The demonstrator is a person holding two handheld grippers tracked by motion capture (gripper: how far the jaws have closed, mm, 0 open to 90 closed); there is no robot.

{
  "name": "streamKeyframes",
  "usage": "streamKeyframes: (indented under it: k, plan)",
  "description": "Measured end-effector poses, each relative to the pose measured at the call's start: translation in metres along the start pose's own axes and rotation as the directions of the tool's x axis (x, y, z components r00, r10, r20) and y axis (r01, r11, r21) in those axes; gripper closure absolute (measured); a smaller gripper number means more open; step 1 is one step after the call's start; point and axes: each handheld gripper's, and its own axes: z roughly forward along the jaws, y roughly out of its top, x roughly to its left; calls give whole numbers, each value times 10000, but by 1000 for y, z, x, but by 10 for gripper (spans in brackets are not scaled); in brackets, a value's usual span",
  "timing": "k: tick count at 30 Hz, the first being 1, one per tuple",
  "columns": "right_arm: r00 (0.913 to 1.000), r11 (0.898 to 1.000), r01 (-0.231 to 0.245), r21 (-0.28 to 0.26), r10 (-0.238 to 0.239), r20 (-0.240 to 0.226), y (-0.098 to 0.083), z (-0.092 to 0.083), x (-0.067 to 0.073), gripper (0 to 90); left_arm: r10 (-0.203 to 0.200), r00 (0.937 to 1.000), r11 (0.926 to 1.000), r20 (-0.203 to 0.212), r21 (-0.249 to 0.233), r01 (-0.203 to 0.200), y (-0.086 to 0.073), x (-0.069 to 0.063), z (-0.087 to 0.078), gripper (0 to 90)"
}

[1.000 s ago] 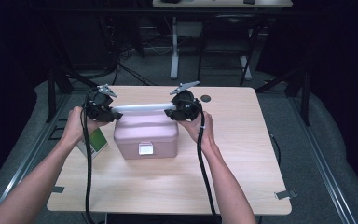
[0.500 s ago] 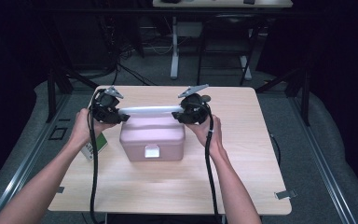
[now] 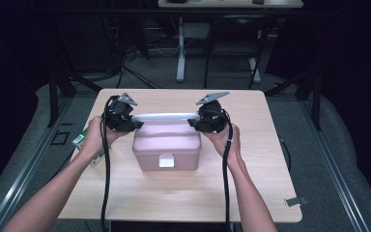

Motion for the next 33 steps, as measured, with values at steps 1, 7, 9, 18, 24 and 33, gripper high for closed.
streamKeyframes:
  k: [1,7,9,18,24,33]
  plan:
    - [10000,10000,-4,-25,4,32,-1,-1,-1,664,-25,10000,10000,27,-2,25,1,-2,1,700]
    - [9999,9999,-158,13,158,59,-6,-9,-7,665,35,9999,10000,105,-84,-34,5,-9,5,702]
    - [9998,9999,-137,40,136,124,-8,-11,-7,666,71,9999,9999,84,-97,-70,6,-11,6,701]
    - [9991,10000,31,-78,-28,432,-17,-21,-6,669,261,9997,9996,30,-88,-261,12,-23,9,699]
    - [9986,9998,-45,-190,55,524,-25,-28,-9,669,299,9995,9994,127,-161,-297,15,-30,12,699]
    - [9980,9995,-173,-268,189,598,-32,-37,-11,667,339,9991,9992,247,-209,-334,19,-38,14,698]
